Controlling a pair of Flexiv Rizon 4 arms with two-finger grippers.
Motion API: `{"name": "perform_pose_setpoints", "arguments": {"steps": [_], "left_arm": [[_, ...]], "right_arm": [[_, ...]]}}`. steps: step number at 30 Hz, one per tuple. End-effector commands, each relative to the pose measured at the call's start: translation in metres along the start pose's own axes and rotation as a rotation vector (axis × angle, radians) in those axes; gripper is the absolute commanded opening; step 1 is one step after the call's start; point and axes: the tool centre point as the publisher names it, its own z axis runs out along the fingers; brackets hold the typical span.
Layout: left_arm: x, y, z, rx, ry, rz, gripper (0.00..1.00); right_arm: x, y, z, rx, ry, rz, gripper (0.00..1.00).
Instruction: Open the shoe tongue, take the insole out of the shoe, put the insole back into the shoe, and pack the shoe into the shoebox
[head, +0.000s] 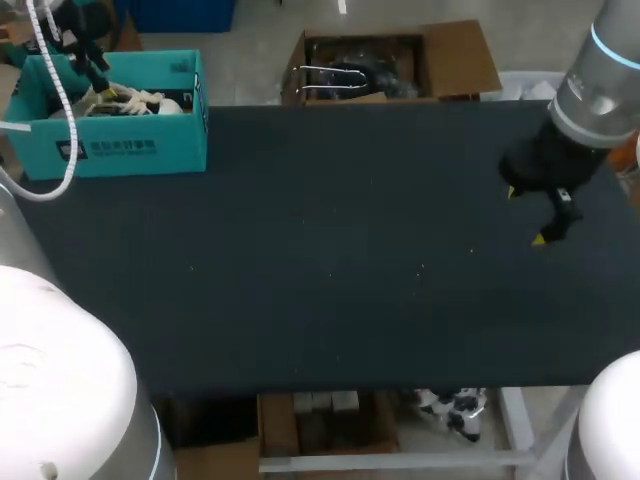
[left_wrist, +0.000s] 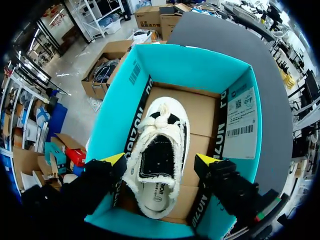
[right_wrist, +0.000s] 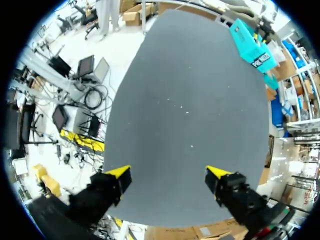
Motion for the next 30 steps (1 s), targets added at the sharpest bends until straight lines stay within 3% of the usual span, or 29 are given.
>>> {"name": "perform_pose_setpoints", "arguments": {"steps": [1,10,16,30], "left_arm": [[0.028,-0.014,-0.043,-0.082,-0.062,0.010,1.00],[0.085,-0.026,-0.080,-0.159,-0.130,0.088,1.00],[0.127,-0.024,-0.087,-0.175,-0.194,0.129,1.00],[0.199,-0.033,-0.098,-0.193,-0.334,0.153,1.00]], "right_arm": [[-0.001,0.000,0.000,0.003,0.003,0.001,1.00],[-0.001,0.000,0.000,0.003,0.003,0.001,1.00],[-0.001,0.000,0.000,0.003,0.003,0.001,1.00],[-0.001,0.000,0.000,0.003,0.003,0.001,1.00]]}}
